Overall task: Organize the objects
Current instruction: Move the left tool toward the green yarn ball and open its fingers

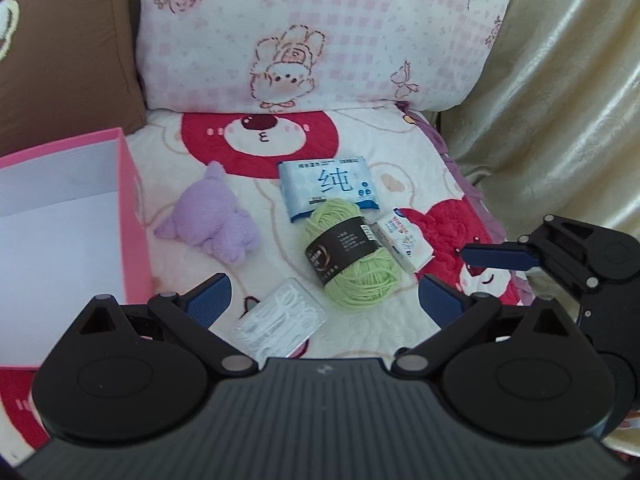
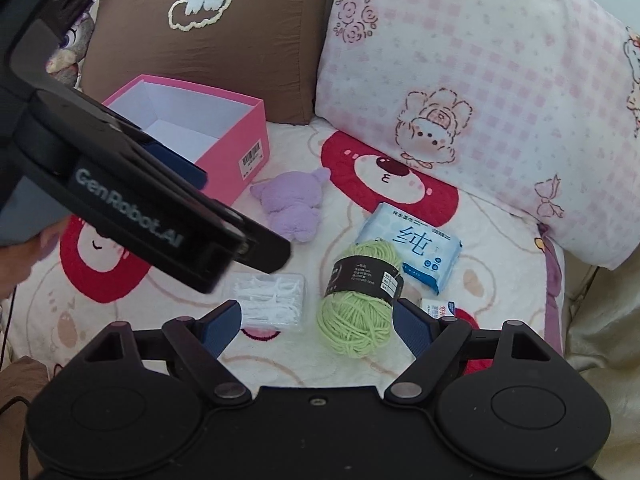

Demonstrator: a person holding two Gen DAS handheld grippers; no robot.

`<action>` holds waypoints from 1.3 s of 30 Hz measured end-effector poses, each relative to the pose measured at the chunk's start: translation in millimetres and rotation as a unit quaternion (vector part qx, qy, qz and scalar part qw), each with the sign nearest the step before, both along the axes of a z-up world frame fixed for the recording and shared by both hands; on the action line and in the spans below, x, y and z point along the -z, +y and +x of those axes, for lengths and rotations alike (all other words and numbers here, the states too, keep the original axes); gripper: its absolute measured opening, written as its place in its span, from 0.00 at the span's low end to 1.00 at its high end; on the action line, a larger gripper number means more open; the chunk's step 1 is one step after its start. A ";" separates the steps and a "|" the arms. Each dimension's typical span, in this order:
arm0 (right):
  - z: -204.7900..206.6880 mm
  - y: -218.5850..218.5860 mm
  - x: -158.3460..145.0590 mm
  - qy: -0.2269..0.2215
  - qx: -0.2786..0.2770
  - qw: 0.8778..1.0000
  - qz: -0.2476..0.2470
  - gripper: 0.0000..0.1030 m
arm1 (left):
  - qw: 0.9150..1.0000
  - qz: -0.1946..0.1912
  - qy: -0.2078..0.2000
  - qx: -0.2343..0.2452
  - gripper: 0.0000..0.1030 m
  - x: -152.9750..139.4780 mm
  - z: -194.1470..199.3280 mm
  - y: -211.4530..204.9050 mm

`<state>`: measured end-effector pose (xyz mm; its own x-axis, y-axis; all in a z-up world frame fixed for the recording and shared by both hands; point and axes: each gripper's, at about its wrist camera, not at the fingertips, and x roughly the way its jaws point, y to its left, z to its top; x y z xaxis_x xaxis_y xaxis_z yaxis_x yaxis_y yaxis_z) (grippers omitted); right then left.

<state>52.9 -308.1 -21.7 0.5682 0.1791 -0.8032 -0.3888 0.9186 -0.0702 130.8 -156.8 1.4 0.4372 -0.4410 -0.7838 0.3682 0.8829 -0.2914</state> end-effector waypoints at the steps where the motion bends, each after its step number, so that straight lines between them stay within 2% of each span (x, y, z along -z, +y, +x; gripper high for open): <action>1: 0.9 0.6 0.7 0.000 -0.003 1.000 0.002 0.83 | 1.000 -0.006 0.001 0.001 0.98 3.1 2.6 -0.6; 5: 2.4 2.7 5.7 -0.018 -0.019 1.000 0.006 0.83 | 1.000 -0.028 0.010 -0.004 0.98 16.6 11.4 -1.3; 10: 11.9 0.2 21.9 -0.026 -0.010 1.000 -0.010 0.83 | 0.998 -0.054 0.022 -0.002 0.97 32.1 19.9 -4.8; 13: 20.5 -1.7 31.7 -0.017 -0.004 0.999 -0.040 0.83 | 0.996 -0.091 0.014 0.009 0.97 35.2 21.4 -7.2; 15: 25.3 -5.6 34.5 -0.007 0.010 0.999 -0.037 0.85 | 0.993 -0.111 0.021 0.018 0.97 35.1 21.4 -10.0; 19: 35.0 -7.6 38.4 0.003 0.022 1.000 -0.015 0.85 | 0.996 -0.092 0.017 0.011 0.97 41.8 25.8 -16.9; 23: 39.6 -12.8 47.5 -0.016 0.058 0.998 0.013 0.85 | 0.996 -0.087 0.033 -0.004 0.96 60.8 38.2 -18.0; 27: 48.7 -19.7 65.9 -0.007 0.080 0.997 0.021 0.85 | 0.996 -0.078 0.044 -0.015 0.88 83.3 50.7 -23.3; 29: 55.0 -24.7 74.8 0.006 0.083 0.996 0.015 0.85 | 0.994 -0.089 0.058 -0.023 0.83 94.6 51.5 -24.8; 34: 64.4 -36.5 89.4 0.036 0.079 0.996 0.008 0.84 | 0.991 -0.105 0.081 -0.034 0.79 117.7 51.7 -35.4; 36: 64.4 -41.6 90.4 0.046 0.081 0.995 0.020 0.84 | 0.989 -0.113 0.085 -0.037 0.73 122.8 53.4 -37.7; 39: 64.4 -46.3 91.6 0.057 0.083 0.994 0.039 0.84 | 0.988 -0.116 0.090 -0.041 0.70 126.8 55.4 -40.4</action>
